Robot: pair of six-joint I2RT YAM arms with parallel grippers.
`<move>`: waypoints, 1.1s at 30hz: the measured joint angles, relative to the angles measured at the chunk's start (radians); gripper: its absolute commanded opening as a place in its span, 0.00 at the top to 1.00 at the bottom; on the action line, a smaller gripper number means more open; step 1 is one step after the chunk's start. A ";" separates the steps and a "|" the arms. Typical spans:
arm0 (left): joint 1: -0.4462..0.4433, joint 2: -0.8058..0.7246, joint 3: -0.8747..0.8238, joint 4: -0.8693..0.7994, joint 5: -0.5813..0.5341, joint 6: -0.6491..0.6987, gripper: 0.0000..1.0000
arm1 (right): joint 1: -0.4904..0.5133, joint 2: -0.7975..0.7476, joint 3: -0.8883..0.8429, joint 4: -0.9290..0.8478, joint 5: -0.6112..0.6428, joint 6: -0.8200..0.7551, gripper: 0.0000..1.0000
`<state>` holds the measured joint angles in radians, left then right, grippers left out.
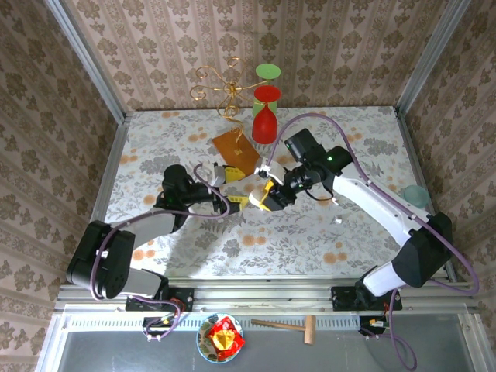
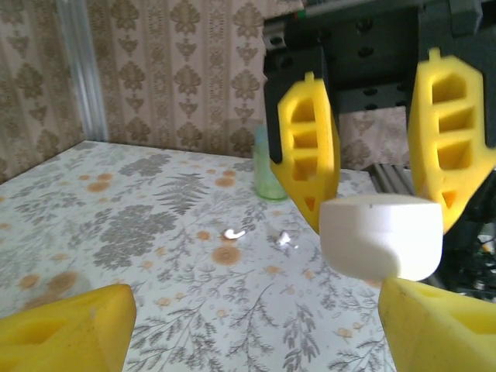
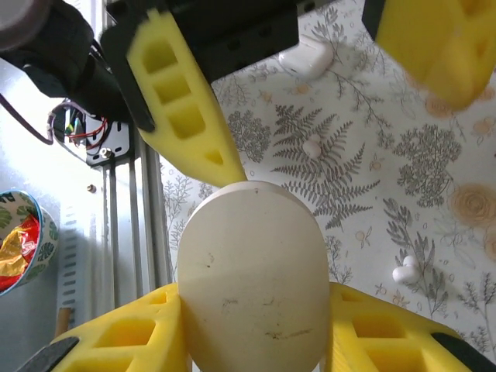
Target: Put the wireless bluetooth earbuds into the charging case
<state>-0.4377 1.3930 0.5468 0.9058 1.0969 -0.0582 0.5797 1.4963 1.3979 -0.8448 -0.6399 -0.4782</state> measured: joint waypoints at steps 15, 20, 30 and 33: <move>-0.008 0.002 0.020 -0.009 0.053 -0.016 0.35 | 0.010 0.119 0.135 -0.024 0.026 -0.051 0.71; -0.008 0.002 0.032 -0.040 0.056 -0.012 0.42 | 0.013 0.138 0.164 -0.040 0.026 -0.074 0.70; -0.019 0.002 0.033 -0.058 0.067 -0.009 0.51 | 0.014 0.175 0.213 -0.106 0.033 -0.131 0.71; -0.035 0.002 0.035 -0.058 0.066 -0.009 0.51 | 0.014 0.183 0.227 -0.134 0.033 -0.148 0.72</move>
<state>-0.4732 1.3949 0.5816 0.8474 1.1633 -0.0669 0.5938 1.6791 1.6245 -0.9783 -0.6071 -0.6262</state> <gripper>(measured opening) 0.489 0.367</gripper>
